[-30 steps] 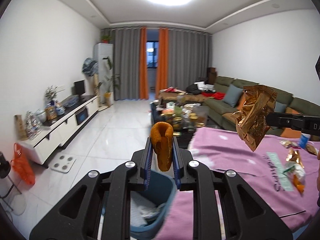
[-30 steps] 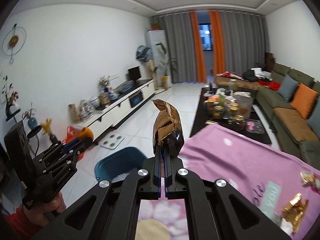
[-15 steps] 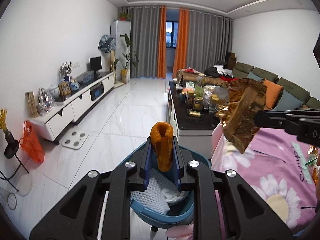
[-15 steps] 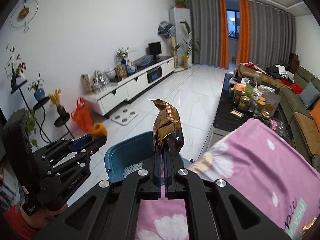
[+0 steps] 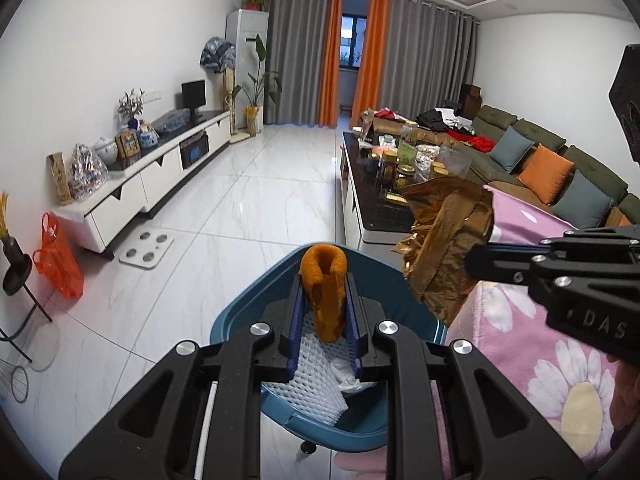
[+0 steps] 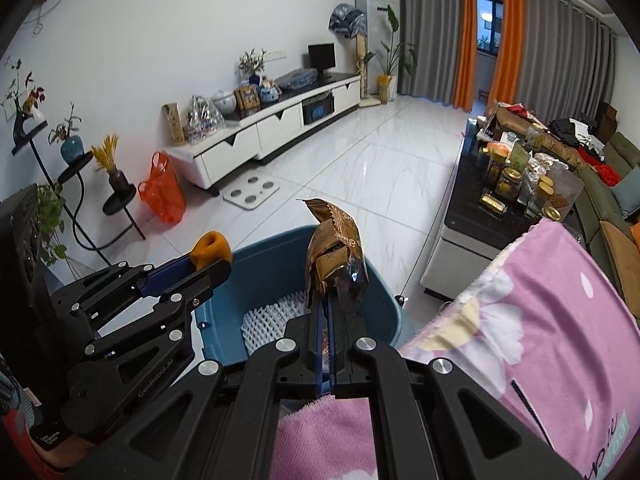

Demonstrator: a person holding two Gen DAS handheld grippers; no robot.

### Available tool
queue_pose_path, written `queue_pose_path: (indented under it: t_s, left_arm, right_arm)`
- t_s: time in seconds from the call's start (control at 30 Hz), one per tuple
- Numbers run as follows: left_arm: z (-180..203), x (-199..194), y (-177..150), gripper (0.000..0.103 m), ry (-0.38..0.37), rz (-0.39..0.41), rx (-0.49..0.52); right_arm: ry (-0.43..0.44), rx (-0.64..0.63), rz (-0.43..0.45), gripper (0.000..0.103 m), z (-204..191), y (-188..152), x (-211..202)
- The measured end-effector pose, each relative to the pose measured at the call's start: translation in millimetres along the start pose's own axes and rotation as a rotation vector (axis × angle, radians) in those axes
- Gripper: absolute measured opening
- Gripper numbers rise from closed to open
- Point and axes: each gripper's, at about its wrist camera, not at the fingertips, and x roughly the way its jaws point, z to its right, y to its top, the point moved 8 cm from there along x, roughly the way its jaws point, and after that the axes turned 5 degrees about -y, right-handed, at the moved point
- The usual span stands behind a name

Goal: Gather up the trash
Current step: 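Carry the orange peel and gold foil wrapper over the teal bin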

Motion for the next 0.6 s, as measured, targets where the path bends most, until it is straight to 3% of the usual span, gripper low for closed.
queue_pose_path:
  t_s: [0.6]
  left_arm:
    - [-26.2,74.8,-35.0,0.019,-0.022,-0.097,-0.049]
  right_arm:
    - [0.027,-0.092,-0.141,0.001,-30.9,-14.3,46.6]
